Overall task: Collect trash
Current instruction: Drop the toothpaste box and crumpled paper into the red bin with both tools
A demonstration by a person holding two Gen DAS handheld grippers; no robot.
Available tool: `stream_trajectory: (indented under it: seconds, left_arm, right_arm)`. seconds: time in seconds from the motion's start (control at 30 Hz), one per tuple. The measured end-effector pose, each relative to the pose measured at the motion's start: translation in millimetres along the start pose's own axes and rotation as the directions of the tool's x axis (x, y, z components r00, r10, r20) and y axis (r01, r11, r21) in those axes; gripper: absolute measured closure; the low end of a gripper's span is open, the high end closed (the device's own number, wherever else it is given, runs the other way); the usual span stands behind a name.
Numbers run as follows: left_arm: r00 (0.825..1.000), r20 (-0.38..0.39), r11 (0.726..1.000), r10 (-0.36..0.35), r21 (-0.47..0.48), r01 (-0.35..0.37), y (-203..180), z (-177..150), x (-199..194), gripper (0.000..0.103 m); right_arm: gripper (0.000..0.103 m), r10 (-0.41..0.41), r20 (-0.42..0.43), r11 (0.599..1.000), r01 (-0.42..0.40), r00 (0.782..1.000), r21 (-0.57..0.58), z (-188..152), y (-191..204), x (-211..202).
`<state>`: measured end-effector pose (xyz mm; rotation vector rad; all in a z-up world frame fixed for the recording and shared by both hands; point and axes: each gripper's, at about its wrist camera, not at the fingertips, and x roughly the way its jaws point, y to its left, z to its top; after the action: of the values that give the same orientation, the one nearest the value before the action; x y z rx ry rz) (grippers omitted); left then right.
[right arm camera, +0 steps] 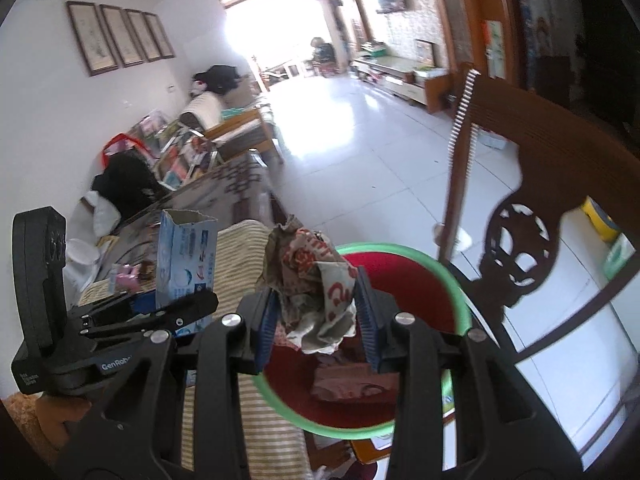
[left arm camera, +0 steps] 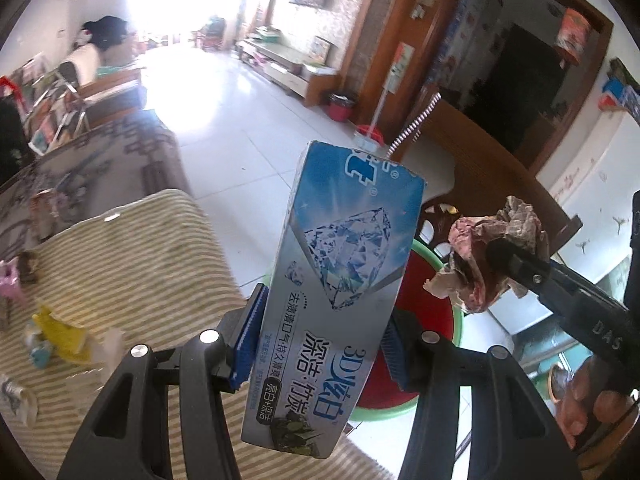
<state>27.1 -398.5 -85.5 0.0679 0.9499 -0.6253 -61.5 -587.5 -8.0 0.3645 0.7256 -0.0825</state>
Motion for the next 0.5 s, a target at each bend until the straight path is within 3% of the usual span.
stream_trajectory:
  seconds: [0.13, 0.4, 0.47, 0.5]
  left_arm:
    - [0.998, -0.056, 0.999, -0.031, -0.018, 0.030, -4.1, 4.4, 27.9, 0.053]
    - [0.995, -0.079, 0.998, -0.057, -0.017, 0.056, -12.3, 7.6, 44.0, 0.053]
    - [0.995, -0.086, 0.998, -0.056, -0.011, 0.055, -14.0, 7.2, 46.2, 0.050]
    - [0.995, -0.089, 0.999, -0.050, -0.010, 0.050, -14.8, 8.1, 46.7, 0.042]
  right_arm:
    - [0.068, -0.029, -0.008, 0.999, 0.029, 1.000, 0.024, -1.7, -20.4, -2.7]
    - [0.068, -0.044, -0.022, 0.997, 0.046, 0.999, 0.062, -2.3, -38.9, 1.9]
    - [0.064, -0.040, -0.023, 0.997, 0.041, 0.999, 0.068, -2.2, -40.3, 4.5]
    - [0.061, -0.044, -0.021, 0.996, 0.045, 0.999, 0.073, -2.8, -41.0, 5.5]
